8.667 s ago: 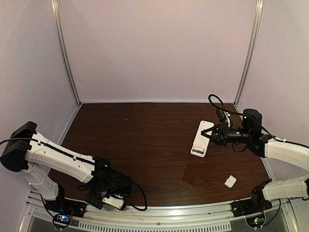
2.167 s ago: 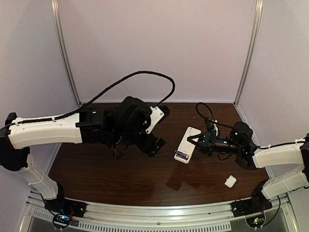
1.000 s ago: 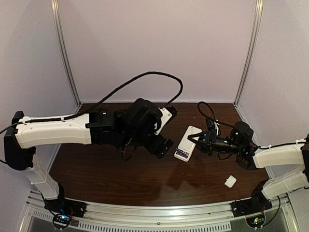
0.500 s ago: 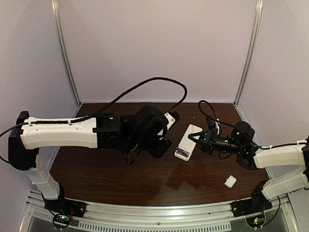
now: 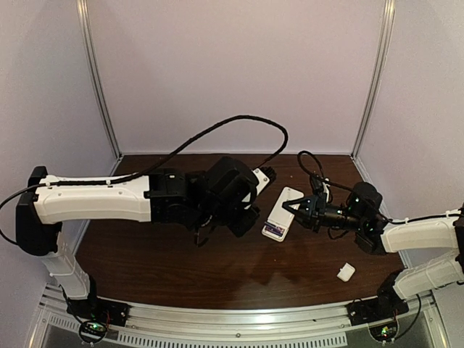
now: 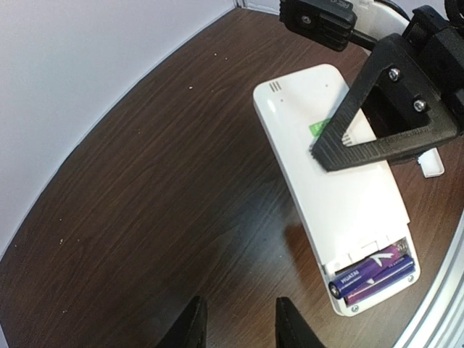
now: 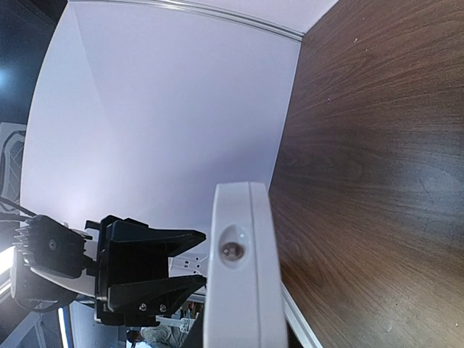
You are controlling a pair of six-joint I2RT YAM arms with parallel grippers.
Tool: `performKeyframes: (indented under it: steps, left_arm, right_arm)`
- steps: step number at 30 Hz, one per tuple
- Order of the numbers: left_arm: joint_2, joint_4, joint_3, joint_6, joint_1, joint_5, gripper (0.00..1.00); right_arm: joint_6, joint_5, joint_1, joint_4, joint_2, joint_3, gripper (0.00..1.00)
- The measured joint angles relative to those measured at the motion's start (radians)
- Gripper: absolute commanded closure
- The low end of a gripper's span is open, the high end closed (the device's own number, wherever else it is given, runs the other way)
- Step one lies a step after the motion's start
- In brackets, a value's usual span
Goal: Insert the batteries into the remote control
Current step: Load the battery into the battery compartment.
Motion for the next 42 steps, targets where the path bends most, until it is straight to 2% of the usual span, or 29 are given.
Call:
performKeyframes:
  steps: [6,12,16,30,42]
  left_arm:
    - [0.033,0.0,0.025,0.023,-0.013,0.001,0.73]
    - [0.051,0.0,0.035,0.045,-0.031,0.005,0.87]
    - [0.064,0.0,0.045,0.057,-0.035,0.009,0.91]
    - [0.093,0.0,0.07,0.076,-0.047,0.035,0.99]
    - [0.145,-0.029,0.121,0.093,-0.062,0.01,1.0]
  right_arm:
    - [0.0,0.0,0.001,-0.002,0.0,0.0,1.0]
    - [0.0,0.0,0.002,-0.002,0.0,0.0,1.0]
    - [0.0,0.0,0.002,-0.002,0.0,0.0,1.0]
    - [0.001,0.0,0.002,-0.002,0.0,0.0,1.0]
    - [0.019,-0.002,0.002,-0.005,0.0,-0.007,1.0]
